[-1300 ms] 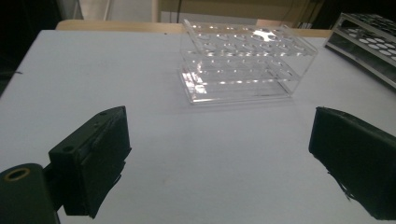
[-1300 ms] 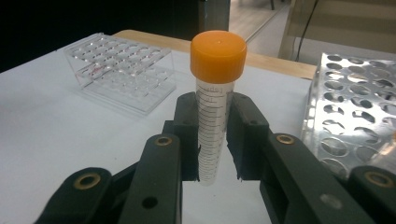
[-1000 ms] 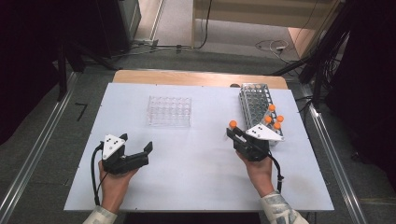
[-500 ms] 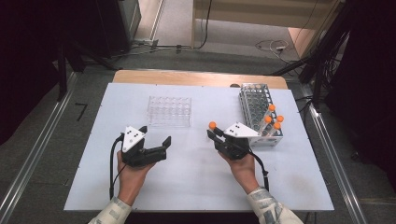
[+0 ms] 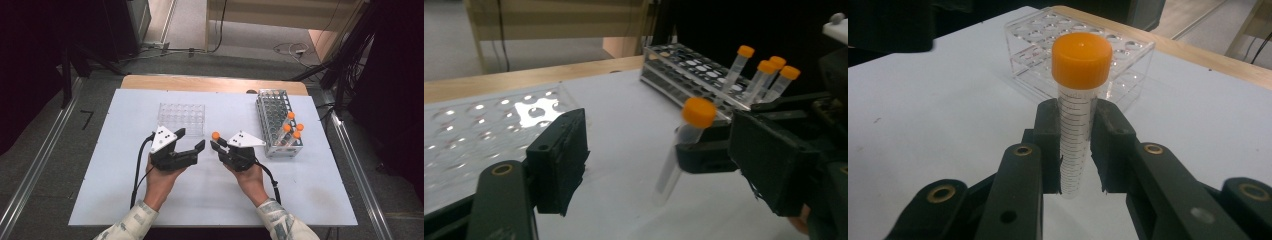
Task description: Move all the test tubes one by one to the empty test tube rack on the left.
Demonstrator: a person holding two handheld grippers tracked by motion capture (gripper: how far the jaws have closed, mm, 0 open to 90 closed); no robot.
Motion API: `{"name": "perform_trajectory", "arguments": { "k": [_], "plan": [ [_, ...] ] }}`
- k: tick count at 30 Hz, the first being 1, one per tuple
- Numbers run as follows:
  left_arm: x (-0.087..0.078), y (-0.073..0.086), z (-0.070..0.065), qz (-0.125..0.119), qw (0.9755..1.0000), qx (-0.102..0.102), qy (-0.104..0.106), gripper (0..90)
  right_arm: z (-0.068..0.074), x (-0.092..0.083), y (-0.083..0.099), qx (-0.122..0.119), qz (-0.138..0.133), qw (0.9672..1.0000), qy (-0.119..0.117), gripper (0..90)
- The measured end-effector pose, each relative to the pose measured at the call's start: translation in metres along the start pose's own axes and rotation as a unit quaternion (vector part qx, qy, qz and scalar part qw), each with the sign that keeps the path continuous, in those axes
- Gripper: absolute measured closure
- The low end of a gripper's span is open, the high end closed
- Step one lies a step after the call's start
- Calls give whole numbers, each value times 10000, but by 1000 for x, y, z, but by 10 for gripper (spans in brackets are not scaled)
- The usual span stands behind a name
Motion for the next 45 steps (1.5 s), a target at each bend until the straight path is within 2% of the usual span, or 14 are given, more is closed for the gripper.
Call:
{"name": "perform_trajectory", "arguments": {
  "k": [5, 14, 19, 25, 32, 38, 40, 45],
  "plan": [
    [12, -1, -10, 61, 9998, 130, 157, 364, 5, 0, -1, -47, -3, 10000, -76, 726],
    [24, 3, -10, 180, 9993, 193, 279, 547, 9, 0, -1, -72, 4, 9998, -161, 726],
    [28, 6, -9, 255, 9991, 232, 254, 582, 10, 0, -2, -85, 3, 9998, -186, 725],
    [30, 7, -11, 241, 9989, 276, 276, 683, 10, -1, -2, -61, 12, 9998, -179, 725],
    [31, 6, -8, 292, 9990, 153, 301, 698, 8, -1, -2, -30, 37, 9998, -182, 713],
    [31, 4, -1, 297, 9994, 37, 189, 701, 1, -6, -1, 12, 50, 9997, -232, 561],
    [31, 3, 0, 278, 9994, 17, 184, 701, -2, -8, 0, 52, 115, 9997, -191, 487],
    [30, -4, 6, 234, 9996, -67, 122, 701, -11, -13, 5, 174, 274, 9994, -73, 374]
  ]
}}
Point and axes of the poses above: each handheld gripper's, and its own axes: x roughly forward along the jaws, y roughly out of its underside, z roughly to its left, the point moved 2 cm from there along x, roughly forward along the jaws, and after that the axes turned 4 degrees about -z, right-handed, at the moved point
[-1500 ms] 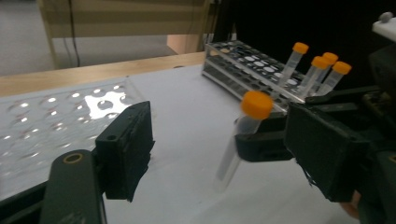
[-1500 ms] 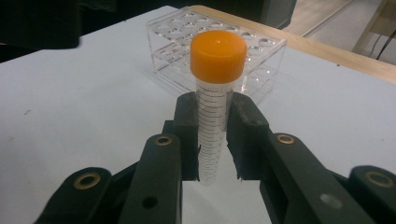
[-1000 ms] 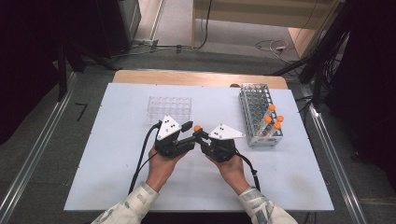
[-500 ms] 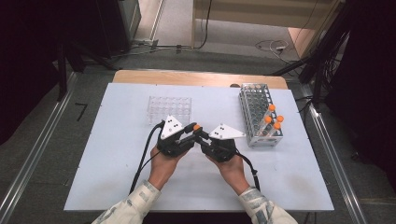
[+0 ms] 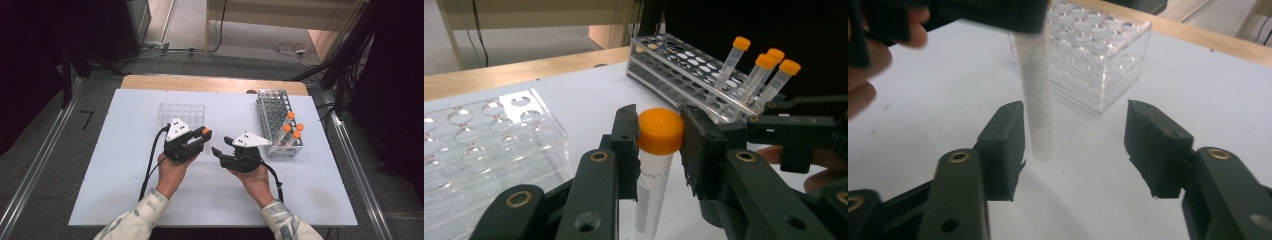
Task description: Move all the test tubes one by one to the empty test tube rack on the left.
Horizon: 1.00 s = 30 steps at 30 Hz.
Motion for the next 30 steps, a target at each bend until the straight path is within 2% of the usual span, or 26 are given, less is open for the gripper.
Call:
{"name": "perform_trajectory", "arguments": {
  "k": [6, 11, 14, 22, 30],
  "plan": [
    [0, -13, 5, -58, 9999, 19, -99, 702, -6, -9, 5, 67, 77, 9999, 116, 289],
    [0, -22, 15, -66, 9996, -16, -274, 701, -11, -15, 12, 250, 190, 9991, 292, 153],
    [1, -29, 24, -86, 9991, -41, -408, 702, -15, -18, 14, 402, 243, 9985, 292, 137],
    [5, -38, 39, -152, 9979, -98, -616, 701, -20, -24, 19, 451, 261, 9983, 256, 142],
    [14, -50, 47, -184, 9966, 25, -801, 702, -21, -26, 17, 452, 204, 9985, 231, 146]
  ]
}}
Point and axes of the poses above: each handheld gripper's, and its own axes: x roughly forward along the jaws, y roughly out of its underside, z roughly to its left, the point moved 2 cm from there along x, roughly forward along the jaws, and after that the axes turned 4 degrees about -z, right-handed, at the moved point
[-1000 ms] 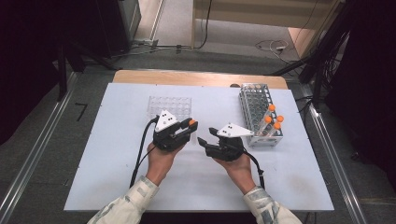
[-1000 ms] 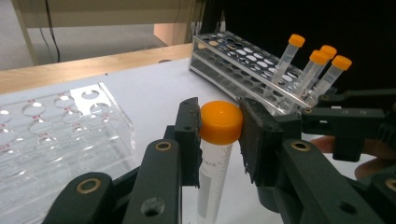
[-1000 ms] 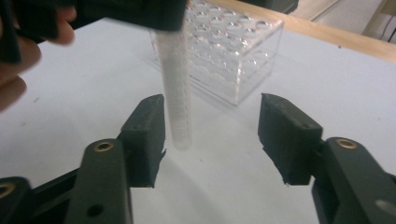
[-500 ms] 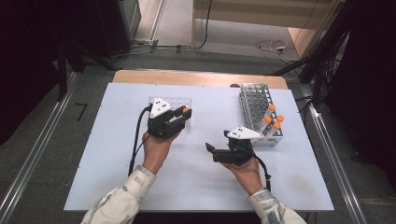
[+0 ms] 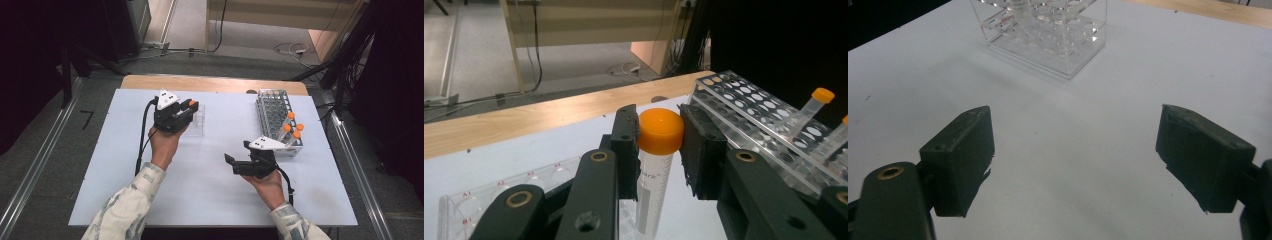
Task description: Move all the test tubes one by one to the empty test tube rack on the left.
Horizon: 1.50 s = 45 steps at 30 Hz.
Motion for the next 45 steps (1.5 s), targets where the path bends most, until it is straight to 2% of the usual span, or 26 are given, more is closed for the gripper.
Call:
{"name": "perform_trajectory", "arguments": {
  "k": [10, 20, 29, 40, 45],
  "plan": [
    [13, -8, 9, 11, 9997, 95, -224, 702, -1, -2, -1, 11, -46, 10000, -4, 162],
    [23, -9, 14, -7, 9992, 125, -382, 702, -3, -3, -1, 17, -67, 10000, -15, 171],
    [27, 3, 13, 72, 9988, 226, -431, 701, -4, -4, -1, 26, -69, 10000, 2, 176],
    [34, 27, 16, 215, 9984, 180, -491, 700, -3, -3, 0, -1, -46, 10000, -2, 180],
    [34, 31, 16, 218, 9984, 176, -488, 694, -3, -3, 0, -2, -29, 10000, -8, 180]
  ]
}}
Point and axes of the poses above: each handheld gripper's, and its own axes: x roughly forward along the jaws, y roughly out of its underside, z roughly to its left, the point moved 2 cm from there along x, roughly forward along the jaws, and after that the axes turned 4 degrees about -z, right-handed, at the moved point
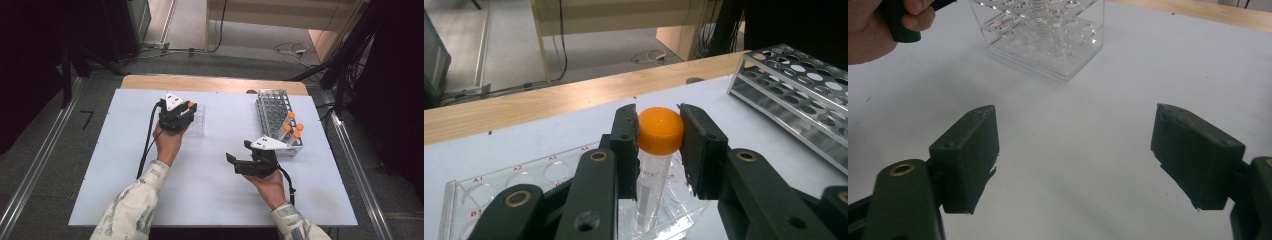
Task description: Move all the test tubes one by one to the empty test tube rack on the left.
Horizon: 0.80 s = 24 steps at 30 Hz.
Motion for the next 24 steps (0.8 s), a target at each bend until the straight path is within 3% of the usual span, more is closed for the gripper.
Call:
{"name": "perform_trajectory", "arguments": {
  "k": [12, 24],
  "plan": [
    [-3, 2, -2, 8, 10000, -2, 70, 633, 1, 1, 1, -7, 20, 10000, 1, 181],
    [-10, -1, -4, -3, 9996, -188, 202, 511, 0, 1, 1, 3, 28, 10000, 12, 181]
  ]
}}
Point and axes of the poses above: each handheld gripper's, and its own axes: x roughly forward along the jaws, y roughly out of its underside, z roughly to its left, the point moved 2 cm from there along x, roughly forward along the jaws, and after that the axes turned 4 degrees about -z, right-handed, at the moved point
